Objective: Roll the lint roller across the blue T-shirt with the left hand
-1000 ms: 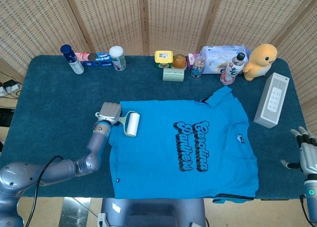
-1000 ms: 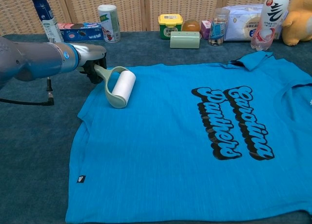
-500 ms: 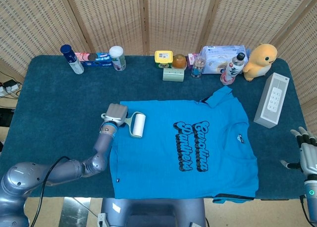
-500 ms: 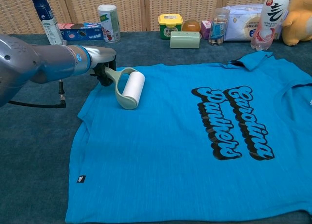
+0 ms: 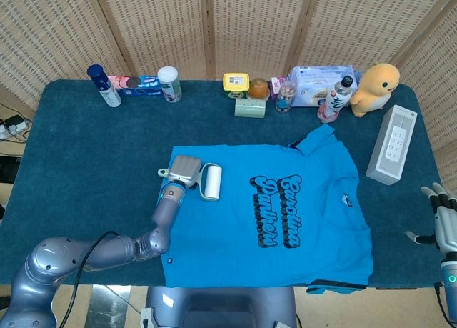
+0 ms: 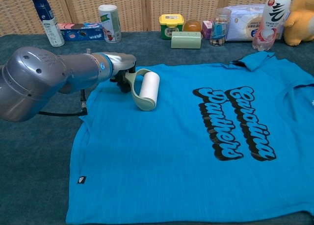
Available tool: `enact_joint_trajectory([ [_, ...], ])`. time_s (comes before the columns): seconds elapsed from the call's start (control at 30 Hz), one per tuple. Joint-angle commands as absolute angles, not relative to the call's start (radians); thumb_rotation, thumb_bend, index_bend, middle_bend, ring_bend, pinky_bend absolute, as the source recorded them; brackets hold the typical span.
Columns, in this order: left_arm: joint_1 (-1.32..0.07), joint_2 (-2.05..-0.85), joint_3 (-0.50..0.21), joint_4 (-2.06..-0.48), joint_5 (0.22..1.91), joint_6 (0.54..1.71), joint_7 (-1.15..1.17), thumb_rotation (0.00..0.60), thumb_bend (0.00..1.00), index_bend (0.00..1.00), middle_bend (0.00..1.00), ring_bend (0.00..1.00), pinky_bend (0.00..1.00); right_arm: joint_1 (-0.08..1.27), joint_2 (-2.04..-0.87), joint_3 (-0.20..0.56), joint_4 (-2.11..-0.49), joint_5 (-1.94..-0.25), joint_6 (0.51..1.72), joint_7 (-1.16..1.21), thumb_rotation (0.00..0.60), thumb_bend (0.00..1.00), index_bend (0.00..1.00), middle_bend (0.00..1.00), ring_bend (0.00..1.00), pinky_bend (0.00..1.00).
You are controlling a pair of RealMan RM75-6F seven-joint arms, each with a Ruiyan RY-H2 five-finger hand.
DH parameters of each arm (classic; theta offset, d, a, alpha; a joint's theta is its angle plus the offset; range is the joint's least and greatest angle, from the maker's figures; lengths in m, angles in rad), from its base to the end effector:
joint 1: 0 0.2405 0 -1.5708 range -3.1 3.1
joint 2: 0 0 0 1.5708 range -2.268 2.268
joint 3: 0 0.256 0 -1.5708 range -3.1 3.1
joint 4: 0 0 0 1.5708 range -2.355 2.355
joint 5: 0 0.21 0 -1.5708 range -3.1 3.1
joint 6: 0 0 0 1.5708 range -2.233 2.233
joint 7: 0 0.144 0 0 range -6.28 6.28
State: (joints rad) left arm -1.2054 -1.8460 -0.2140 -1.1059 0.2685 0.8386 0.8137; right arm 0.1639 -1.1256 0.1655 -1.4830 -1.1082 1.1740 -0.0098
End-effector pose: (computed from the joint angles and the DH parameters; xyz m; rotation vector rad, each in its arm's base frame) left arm -0.0749 0.4088 -0.0996 -1.8478 -1.0138 -0.5198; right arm -0.3756 -0.2243 0.1729 1.1669 -1.0999 0.6374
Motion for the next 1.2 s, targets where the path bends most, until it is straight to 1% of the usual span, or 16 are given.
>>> enact_joint_trajectory([
  [0.03, -1.215, -1.854, -0.225, -1.106, 0.265, 0.843, 0.825, 0.600, 0.76, 0.92, 0.86, 0.85, 1.00, 0.163, -1.124, 0.165, -1.484, -1.108, 1.174, -0.008, 0.600, 0.10, 0.13, 0.04, 0.01, 0.00],
  [0.23, -1.229, -1.859, -0.254, -1.116, 0.262, 0.859, 0.838, 0.600, 0.76, 0.92, 0.86, 0.85, 1.00, 0.164, -1.122, 0.163, -1.483, -1.110, 1.170, -0.004, 0.600, 0.10, 0.13, 0.04, 0.01, 0.00],
  [0.5, -1.256, -1.865, -0.292, -1.114, 0.240, 0.837, 0.849, 0.600, 0.76, 0.92, 0.86, 0.85, 1.00, 0.166, -1.124, 0.162, -1.482, -1.109, 1.169, -0.005, 0.600, 0.10, 0.13, 0.04, 0.01, 0.00],
  [0.73, -1.323, -1.897, -0.336, -1.076, 0.215, 0.823, 0.882, 0.600, 0.76, 0.92, 0.86, 0.85, 1.00, 0.168, -1.125, 0.160, -1.481, -1.108, 1.162, -0.006, 0.600, 0.10, 0.13, 0.04, 0.01, 0.00],
  [0.8, -1.366, -1.924, -0.368, -1.040, 0.189, 0.796, 0.893, 0.600, 0.76, 0.92, 0.86, 0.85, 1.00, 0.169, -1.124, 0.160, -1.478, -1.105, 1.157, -0.001, 0.600, 0.10, 0.13, 0.04, 0.01, 0.00],
  [0.9, -1.416, -1.964, -0.387, -0.972, 0.144, 0.763, 0.924, 0.600, 0.76, 0.92, 0.86, 0.85, 1.00, 0.171, -1.123, 0.160, -1.473, -1.102, 1.148, 0.005, 0.600, 0.10, 0.13, 0.04, 0.01, 0.00],
  [1.03, -1.459, -2.005, -0.399, -0.905, 0.111, 0.739, 0.951, 0.600, 0.76, 0.92, 0.86, 0.85, 1.00, 0.173, -1.121, 0.161, -1.470, -1.099, 1.141, 0.012, 0.600, 0.10, 0.13, 0.04, 0.01, 0.00],
  [1.2, -1.506, -2.073, -0.399, -0.781, 0.062, 0.688, 1.003, 0.600, 0.76, 0.92, 0.86, 0.85, 1.00, 0.172, -1.116, 0.160, -1.475, -1.104, 1.140, 0.021, 0.600, 0.10, 0.13, 0.04, 0.01, 0.00],
])
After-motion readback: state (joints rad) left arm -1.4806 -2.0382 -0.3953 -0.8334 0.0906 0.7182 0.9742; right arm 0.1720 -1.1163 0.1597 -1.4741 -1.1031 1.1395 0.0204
